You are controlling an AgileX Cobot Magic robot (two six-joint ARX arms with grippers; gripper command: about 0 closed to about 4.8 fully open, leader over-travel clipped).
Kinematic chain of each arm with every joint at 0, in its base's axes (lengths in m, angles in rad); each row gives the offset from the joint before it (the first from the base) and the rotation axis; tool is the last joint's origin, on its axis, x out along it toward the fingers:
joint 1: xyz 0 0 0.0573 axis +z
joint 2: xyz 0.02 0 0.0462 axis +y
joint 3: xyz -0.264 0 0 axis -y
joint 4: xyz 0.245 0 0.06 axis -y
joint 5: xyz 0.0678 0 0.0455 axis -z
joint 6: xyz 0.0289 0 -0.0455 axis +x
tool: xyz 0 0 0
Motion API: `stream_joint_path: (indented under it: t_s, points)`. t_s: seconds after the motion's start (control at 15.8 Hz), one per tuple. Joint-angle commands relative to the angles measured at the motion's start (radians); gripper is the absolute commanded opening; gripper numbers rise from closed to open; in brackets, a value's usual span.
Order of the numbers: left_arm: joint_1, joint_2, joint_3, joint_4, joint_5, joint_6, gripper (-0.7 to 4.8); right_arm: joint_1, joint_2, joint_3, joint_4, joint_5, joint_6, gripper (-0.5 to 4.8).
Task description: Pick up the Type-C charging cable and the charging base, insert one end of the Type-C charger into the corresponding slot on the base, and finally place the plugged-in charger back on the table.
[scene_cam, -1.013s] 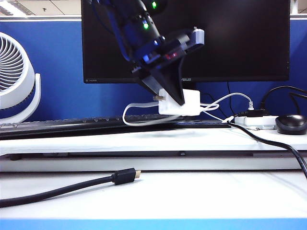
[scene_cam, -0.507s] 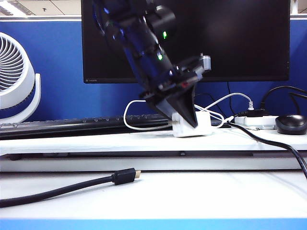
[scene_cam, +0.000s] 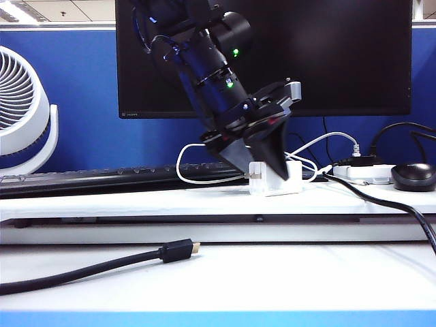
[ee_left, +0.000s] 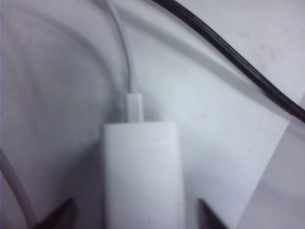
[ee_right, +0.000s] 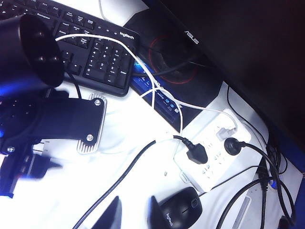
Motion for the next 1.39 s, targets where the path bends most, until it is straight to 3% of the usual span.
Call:
stream_joint_path:
  t_s: [0.06,0.19,0.32,0.51,0.7,1.08,1.27,1.33,1.39]
  points:
    - [-0.002,-0.033,0.007,-0.006,-0.004,-0.005,3.56,0.000,-0.002,0.004,0.016,0.000,0.006,0.84]
    - [-0.002,-0.071,0.008,-0.010,-0.006,-0.005,3.54,0.000,-0.002,0.004,0.016,0.001,0.006,0.83]
    - [-0.002,-0.143,0.013,-0.015,-0.007,-0.007,2.94,0.000,-0.002,0.004,0.036,0.003,0.006,0.83]
    - [-0.002,-0.276,0.013,-0.039,-0.076,-0.041,0.32,0.000,-0.002,0.004,0.036,0.003,0.006,0.83]
    - [-0.001,-0.448,0.013,-0.047,-0.093,-0.086,0.16,0.000,-0.002,0.004,0.036,0.001,0.006,0.82]
    - [-0.002,-0.831,0.013,-0.099,-0.312,-0.136,0.16,0.000,-0.002,0.004,0.036,-0.005,0.034,0.82]
    - [-0.002,-0.962,0.013,-0.146,-0.358,-0.136,0.16,0.001,-0.004,0.004,0.032,-0.008,0.082,0.82]
    - [-0.002,-0.993,0.013,-0.181,-0.385,-0.138,0.16,0.001,-0.004,0.004,0.032,-0.008,0.085,0.78]
    - [-0.002,-1.019,0.013,-0.217,-0.396,-0.141,0.16,0.001,-0.006,0.005,0.027,-0.008,0.090,0.29]
